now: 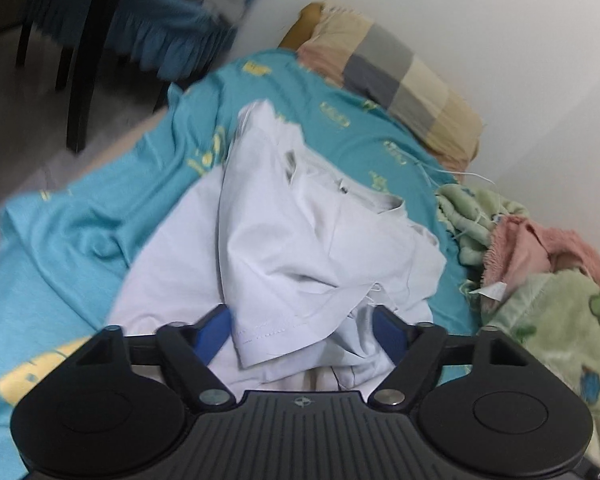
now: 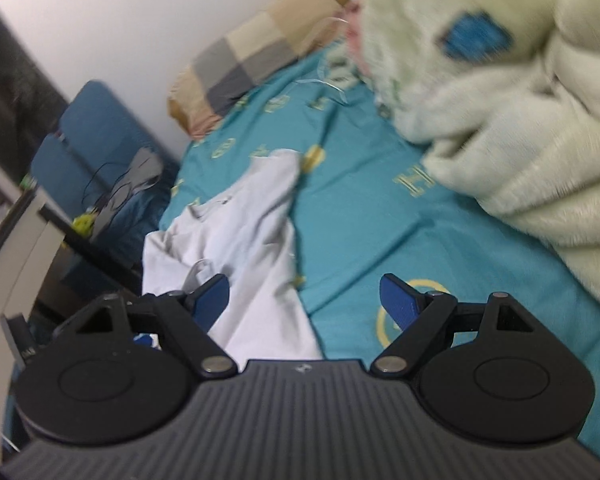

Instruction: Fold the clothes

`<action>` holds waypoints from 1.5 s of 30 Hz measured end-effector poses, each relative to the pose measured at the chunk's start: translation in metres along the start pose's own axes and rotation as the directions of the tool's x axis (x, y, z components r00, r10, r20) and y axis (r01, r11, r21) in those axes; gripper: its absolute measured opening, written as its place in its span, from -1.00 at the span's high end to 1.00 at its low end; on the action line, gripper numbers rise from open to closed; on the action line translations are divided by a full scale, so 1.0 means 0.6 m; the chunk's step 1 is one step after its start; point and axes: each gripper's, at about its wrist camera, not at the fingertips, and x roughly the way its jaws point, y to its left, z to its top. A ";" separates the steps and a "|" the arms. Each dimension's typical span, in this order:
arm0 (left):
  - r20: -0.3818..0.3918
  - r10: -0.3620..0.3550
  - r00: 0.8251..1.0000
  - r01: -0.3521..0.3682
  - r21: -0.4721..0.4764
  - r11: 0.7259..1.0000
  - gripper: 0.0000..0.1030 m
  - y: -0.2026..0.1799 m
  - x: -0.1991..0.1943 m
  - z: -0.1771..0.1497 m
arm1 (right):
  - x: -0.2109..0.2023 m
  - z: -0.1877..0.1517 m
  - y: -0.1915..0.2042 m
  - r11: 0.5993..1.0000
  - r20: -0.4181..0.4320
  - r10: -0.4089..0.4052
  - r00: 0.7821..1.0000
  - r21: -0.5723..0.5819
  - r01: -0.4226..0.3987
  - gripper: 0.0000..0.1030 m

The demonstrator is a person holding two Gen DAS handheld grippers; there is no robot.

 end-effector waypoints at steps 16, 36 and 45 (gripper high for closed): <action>0.078 -0.019 0.997 -0.006 0.312 0.950 0.92 -0.185 0.098 0.098 | 0.015 -0.011 0.002 0.999 -0.042 0.027 0.999 0.027 -0.026 -0.63; -0.053 0.057 0.997 -0.028 0.442 0.897 -0.19 -0.121 0.028 0.075 | 0.052 -0.023 0.028 0.996 -0.064 -0.005 0.998 -0.094 -0.001 -0.63; -0.283 -0.009 0.959 0.086 0.262 0.961 -0.27 0.153 -0.325 -0.007 | 0.012 -0.041 0.055 0.988 -0.070 0.017 0.997 -0.154 -0.028 -0.63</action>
